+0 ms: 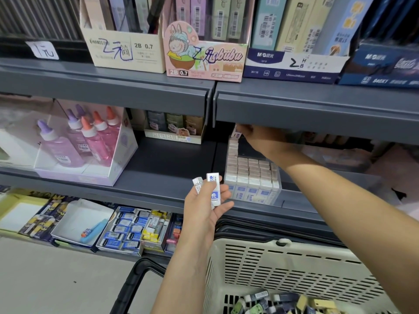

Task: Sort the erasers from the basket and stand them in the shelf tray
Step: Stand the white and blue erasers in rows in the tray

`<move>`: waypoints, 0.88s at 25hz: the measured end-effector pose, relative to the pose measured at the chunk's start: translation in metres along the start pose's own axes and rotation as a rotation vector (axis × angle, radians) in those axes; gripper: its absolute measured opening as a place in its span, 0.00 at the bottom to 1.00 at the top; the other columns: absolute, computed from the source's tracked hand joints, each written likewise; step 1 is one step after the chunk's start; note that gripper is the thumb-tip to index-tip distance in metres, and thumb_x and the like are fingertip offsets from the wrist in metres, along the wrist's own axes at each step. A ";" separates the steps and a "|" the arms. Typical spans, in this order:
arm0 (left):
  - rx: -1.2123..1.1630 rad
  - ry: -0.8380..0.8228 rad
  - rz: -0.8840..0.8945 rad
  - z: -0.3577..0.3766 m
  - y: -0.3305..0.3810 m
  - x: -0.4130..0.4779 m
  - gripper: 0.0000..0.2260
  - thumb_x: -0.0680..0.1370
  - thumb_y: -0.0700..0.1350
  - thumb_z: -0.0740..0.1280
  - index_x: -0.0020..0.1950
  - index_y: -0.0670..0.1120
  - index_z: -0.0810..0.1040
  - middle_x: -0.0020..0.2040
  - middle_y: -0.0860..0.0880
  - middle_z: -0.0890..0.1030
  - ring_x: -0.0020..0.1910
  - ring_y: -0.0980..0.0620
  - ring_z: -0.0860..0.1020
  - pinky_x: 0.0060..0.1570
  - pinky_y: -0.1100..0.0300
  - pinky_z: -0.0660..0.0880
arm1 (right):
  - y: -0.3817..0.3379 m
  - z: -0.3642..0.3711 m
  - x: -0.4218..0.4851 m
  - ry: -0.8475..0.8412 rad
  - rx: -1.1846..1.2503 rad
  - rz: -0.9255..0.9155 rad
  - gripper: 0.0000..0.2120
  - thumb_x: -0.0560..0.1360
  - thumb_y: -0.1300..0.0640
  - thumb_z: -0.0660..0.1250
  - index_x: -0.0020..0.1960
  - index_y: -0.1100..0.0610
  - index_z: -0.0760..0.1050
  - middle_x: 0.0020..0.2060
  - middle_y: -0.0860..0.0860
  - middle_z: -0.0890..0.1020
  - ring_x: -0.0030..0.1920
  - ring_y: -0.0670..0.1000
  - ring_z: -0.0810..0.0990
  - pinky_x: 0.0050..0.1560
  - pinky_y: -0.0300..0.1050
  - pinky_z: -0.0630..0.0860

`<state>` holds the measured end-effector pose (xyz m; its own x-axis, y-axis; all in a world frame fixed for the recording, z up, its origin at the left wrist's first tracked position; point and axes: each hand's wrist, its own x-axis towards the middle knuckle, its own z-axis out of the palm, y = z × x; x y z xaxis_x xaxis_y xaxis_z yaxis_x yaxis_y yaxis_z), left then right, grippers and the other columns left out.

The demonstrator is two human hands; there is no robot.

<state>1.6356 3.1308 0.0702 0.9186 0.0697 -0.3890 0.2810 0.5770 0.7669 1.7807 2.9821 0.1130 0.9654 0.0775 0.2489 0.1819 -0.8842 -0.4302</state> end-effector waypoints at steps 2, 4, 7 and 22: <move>0.002 0.000 0.003 0.000 0.000 0.001 0.09 0.78 0.42 0.64 0.55 0.41 0.79 0.37 0.47 0.84 0.35 0.55 0.82 0.31 0.63 0.78 | 0.004 0.003 0.001 -0.039 0.046 -0.052 0.13 0.78 0.45 0.57 0.47 0.55 0.70 0.42 0.53 0.76 0.52 0.56 0.76 0.48 0.42 0.63; 0.003 0.002 0.000 0.000 -0.001 0.001 0.09 0.78 0.42 0.63 0.55 0.41 0.79 0.37 0.47 0.84 0.35 0.55 0.82 0.31 0.63 0.77 | 0.000 0.003 0.003 -0.114 0.026 0.009 0.17 0.78 0.44 0.55 0.54 0.55 0.74 0.46 0.55 0.79 0.51 0.56 0.77 0.46 0.42 0.64; 0.002 0.002 -0.003 0.000 -0.001 0.001 0.10 0.78 0.42 0.64 0.56 0.40 0.78 0.37 0.47 0.84 0.35 0.55 0.82 0.31 0.63 0.77 | -0.005 0.002 0.011 -0.036 0.161 0.177 0.15 0.77 0.43 0.60 0.49 0.55 0.72 0.36 0.52 0.74 0.42 0.49 0.71 0.45 0.41 0.63; 0.018 0.010 -0.005 0.002 -0.001 0.001 0.09 0.78 0.42 0.64 0.54 0.41 0.79 0.37 0.47 0.84 0.34 0.55 0.82 0.31 0.62 0.78 | 0.005 0.020 0.002 -0.111 0.085 0.002 0.10 0.78 0.61 0.59 0.55 0.59 0.78 0.54 0.55 0.80 0.53 0.54 0.78 0.58 0.46 0.72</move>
<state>1.6374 3.1288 0.0702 0.9143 0.0747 -0.3980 0.2910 0.5624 0.7739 1.7875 2.9865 0.0940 0.9797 0.1299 0.1524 0.1901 -0.8427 -0.5038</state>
